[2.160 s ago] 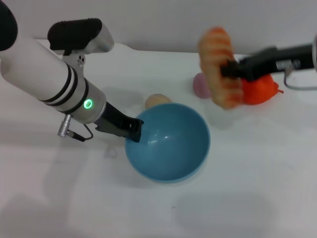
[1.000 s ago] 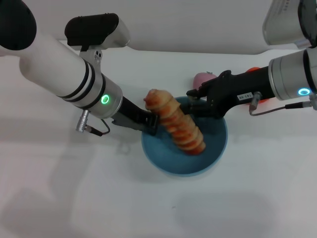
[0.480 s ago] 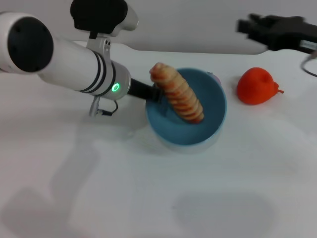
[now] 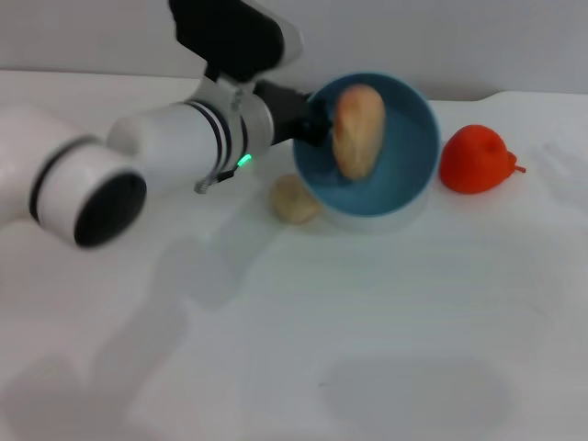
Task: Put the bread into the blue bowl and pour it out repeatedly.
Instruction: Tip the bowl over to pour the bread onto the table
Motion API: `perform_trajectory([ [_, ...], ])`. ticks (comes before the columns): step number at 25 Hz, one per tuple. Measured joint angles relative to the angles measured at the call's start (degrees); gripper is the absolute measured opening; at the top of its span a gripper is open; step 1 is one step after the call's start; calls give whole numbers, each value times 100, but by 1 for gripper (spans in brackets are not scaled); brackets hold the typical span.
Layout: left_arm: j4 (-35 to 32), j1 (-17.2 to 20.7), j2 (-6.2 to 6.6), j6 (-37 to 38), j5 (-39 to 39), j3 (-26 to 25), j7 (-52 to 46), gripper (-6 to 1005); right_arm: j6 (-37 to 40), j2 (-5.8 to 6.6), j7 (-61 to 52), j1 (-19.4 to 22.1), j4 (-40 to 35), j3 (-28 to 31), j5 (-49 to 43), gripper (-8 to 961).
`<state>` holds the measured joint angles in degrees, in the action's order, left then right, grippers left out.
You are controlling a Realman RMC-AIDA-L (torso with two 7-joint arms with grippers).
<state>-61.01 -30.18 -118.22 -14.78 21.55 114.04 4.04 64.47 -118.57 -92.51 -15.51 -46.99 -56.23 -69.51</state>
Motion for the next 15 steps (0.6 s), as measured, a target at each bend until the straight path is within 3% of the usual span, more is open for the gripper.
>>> perform_trajectory([
  [5,543,-64,-35,1154,-647,453,0,18,136,0,11,90,232,116,10,386],
  [11,1110,-247,-53,1932,-1024,542,10,18,166,-6,16,179,256,134,18,398],
  [15,1458,-234,-74,2932,-1058,630,522,17,169,-3,18,177,309,156,20,413],
])
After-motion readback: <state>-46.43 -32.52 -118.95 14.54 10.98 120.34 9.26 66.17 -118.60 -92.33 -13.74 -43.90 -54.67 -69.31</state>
